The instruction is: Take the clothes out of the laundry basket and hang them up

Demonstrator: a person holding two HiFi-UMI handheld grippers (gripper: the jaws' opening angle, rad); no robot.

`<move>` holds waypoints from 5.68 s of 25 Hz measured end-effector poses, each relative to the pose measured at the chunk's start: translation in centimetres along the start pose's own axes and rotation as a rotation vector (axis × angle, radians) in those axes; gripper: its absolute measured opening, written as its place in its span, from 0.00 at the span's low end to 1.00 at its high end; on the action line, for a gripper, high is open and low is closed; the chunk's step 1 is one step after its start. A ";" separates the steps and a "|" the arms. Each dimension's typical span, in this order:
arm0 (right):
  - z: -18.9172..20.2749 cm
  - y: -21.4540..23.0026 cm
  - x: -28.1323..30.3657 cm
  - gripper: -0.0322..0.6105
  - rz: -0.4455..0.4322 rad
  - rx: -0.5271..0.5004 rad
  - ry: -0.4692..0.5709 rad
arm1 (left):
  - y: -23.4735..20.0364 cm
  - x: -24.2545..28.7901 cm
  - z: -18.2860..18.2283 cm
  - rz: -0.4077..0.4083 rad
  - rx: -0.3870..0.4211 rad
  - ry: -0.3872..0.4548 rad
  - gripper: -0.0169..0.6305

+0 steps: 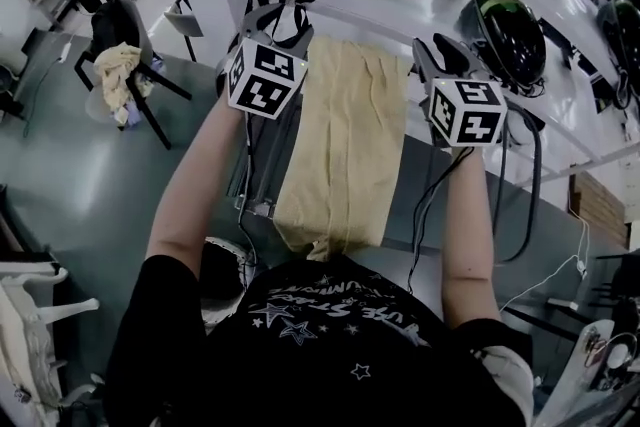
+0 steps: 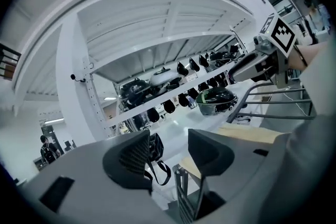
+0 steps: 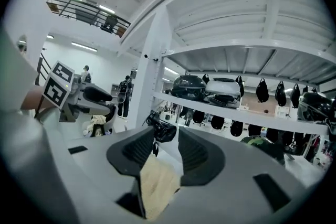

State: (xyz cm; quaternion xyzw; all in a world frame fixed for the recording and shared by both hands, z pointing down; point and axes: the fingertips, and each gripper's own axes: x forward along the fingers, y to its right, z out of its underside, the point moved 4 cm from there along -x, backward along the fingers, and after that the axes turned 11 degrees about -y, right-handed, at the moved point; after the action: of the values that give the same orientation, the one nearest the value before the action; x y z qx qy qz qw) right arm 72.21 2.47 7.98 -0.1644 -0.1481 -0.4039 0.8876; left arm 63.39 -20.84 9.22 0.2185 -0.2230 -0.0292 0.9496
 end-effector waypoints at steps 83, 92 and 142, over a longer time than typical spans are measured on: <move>59.9 -58.2 0.8 0.20 -1.075 -0.108 -0.808 | 34.3 -37.4 67.0 -0.476 -0.888 -0.749 0.09; 67.5 -61.1 7.8 0.28 -1.071 -0.149 -0.921 | 32.7 -33.9 73.8 -0.380 -0.880 -0.778 0.09; 66.4 -62.2 6.3 0.10 -1.217 -0.645 -0.900 | 36.1 -32.1 73.3 -0.267 -0.856 -0.812 0.09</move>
State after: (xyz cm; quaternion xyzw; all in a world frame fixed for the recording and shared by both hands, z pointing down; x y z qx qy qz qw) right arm 19.85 -12.94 81.07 -0.4483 -0.4296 -0.7328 0.2782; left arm 0.99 -12.84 70.45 -0.1853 -0.5067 -0.3163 0.7803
